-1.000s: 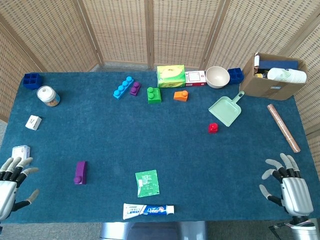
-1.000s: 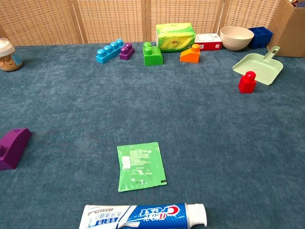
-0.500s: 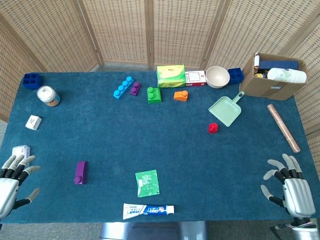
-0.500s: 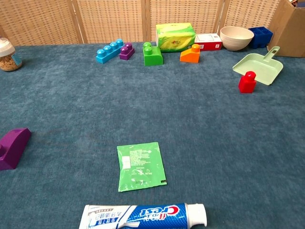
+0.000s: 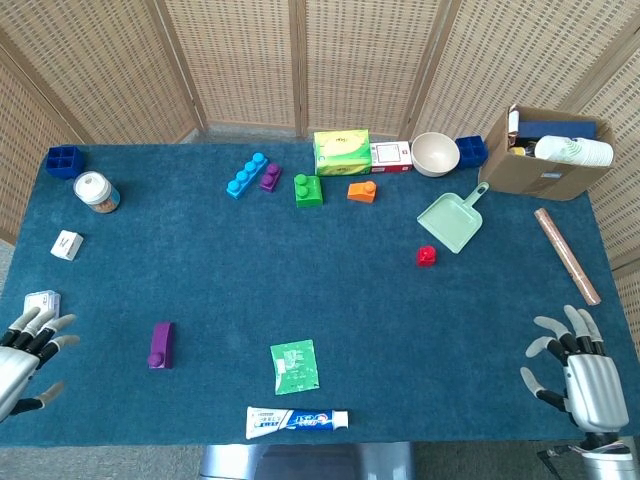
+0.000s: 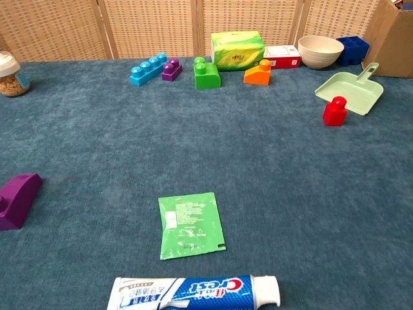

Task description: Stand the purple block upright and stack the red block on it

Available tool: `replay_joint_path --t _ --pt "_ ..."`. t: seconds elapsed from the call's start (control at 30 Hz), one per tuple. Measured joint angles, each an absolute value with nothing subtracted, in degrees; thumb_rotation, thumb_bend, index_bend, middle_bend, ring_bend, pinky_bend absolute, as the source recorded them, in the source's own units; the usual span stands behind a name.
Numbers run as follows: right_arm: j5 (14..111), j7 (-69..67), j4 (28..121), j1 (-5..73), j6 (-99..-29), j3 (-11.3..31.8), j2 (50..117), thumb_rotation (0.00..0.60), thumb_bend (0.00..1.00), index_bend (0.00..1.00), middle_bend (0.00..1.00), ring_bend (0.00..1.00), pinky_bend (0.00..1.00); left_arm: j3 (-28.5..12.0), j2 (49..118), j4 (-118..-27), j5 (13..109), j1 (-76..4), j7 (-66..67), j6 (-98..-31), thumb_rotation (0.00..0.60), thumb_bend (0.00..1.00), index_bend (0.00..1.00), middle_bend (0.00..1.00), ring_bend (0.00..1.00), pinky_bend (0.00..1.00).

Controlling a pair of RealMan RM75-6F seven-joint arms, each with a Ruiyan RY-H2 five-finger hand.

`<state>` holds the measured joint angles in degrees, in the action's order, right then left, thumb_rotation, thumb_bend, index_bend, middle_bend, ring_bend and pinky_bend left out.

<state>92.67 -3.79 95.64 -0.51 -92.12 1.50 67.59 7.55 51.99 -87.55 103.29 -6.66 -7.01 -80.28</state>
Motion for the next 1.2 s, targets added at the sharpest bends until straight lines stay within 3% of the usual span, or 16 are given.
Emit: replay_joint_path --t 0.1,0.27,0.7,1.2 --pt "93.1 -3.5 96.0 -0.5 -92.4 1.5 67.6 0.600 0.24 0.52 0.28 0.03 0.07 7.8 51.8 -86.2 103.9 -7.9 -5.6 -78.6 0.583 0.30 0.14 0.04 0.00 0.00" --pt "93.2 -2.4 96.7 -0.7 -92.7 1.5 67.5 0.600 0.24 0.52 0.28 0.03 0.07 7.7 53.7 -83.3 104.9 -9.6 -3.5 -77.5 0.536 0.29 0.15 0.03 0.00 0.00" --pt "92.4 -0.7 98.0 -1.5 -93.6 1.8 67.0 0.600 0.24 0.52 0.28 0.03 0.07 7.7 61.5 -74.7 108.7 -16.1 -4.9 -74.0 0.536 0.29 0.22 0.02 0.00 0.00" --pt "91.2 0.2 99.6 -2.4 -94.7 2.5 65.9 0.600 0.24 0.52 0.28 0.02 0.07 8.1 68.6 -69.7 111.3 -23.9 -4.6 -68.8 0.541 0.29 0.22 0.00 0.00 0.00"
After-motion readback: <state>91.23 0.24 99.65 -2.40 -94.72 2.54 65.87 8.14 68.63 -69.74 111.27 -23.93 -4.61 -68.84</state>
